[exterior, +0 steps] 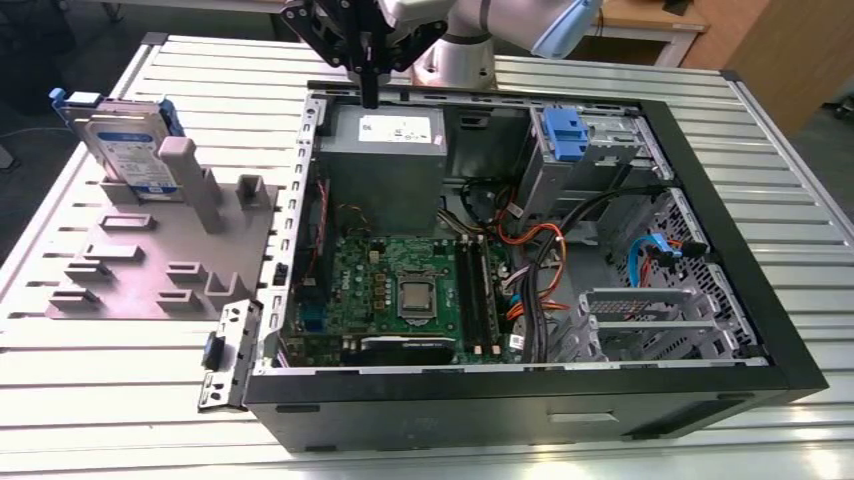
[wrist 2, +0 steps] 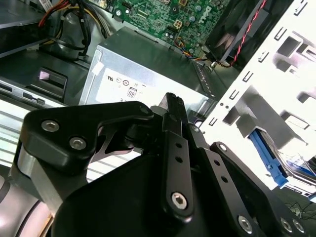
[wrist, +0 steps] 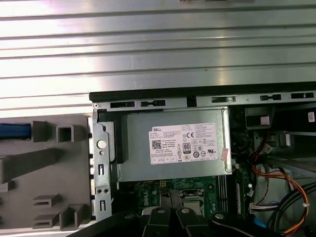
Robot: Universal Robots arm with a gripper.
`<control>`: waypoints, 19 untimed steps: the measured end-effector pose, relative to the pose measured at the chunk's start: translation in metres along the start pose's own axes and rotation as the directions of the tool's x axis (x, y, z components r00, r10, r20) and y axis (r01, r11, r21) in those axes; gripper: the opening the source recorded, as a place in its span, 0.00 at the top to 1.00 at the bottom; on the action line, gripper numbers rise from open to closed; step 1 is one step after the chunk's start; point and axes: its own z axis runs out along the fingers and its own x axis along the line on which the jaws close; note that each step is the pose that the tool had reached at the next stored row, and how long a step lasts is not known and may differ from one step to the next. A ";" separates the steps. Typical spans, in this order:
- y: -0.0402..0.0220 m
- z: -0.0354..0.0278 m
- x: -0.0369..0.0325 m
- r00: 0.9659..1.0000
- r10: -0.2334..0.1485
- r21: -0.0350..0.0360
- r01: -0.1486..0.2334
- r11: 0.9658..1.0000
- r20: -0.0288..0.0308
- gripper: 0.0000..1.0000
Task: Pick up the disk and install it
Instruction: 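Reach for the disk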
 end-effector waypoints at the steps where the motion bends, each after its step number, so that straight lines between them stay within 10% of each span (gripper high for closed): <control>1: 0.0000 0.0000 0.0002 1.000 0.000 0.000 0.000 1.000 0.000 0.89; 19: -0.0004 0.0000 0.0047 1.000 0.000 0.000 0.000 1.000 0.000 0.89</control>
